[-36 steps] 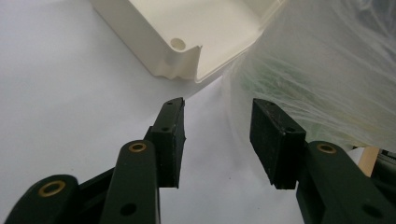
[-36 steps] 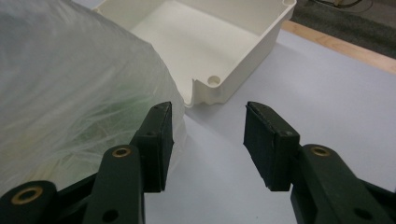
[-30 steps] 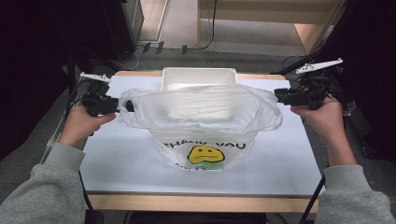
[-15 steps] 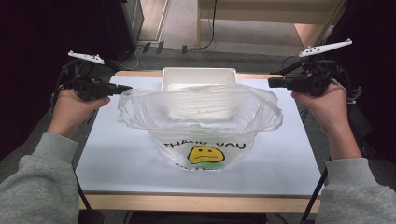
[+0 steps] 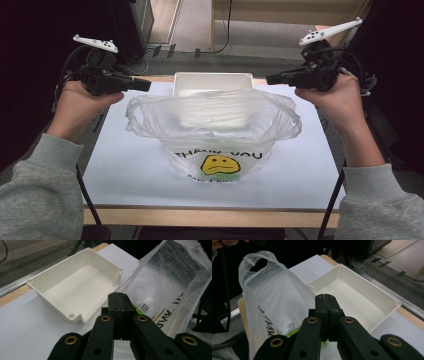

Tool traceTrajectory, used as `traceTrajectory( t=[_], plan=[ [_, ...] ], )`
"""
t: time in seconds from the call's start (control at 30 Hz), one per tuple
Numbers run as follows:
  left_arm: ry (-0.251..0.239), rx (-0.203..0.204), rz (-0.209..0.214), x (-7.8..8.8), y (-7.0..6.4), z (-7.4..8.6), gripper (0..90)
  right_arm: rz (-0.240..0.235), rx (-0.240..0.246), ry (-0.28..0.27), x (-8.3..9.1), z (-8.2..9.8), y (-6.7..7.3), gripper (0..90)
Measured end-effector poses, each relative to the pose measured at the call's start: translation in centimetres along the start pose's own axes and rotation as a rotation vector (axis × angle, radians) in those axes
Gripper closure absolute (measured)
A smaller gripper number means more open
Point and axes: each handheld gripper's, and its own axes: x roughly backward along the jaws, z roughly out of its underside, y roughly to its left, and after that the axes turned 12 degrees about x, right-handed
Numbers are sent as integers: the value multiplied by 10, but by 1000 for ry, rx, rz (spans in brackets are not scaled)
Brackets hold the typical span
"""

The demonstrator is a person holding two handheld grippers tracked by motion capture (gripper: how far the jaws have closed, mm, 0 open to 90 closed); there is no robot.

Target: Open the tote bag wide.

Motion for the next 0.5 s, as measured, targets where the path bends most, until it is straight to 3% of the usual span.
traceTrajectory(
  t=[0.13,0.3,0.5],
  plan=[
    [8,-17,20,-11,-10,-7,900,-26,24,5,-13,-16,14,900],
    [27,-4,48,-25,-17,-9,900,-54,51,20,-30,-25,28,900],
    [31,-1,61,-40,-30,-14,900,-65,26,40,-49,-30,35,900]
  ],
)
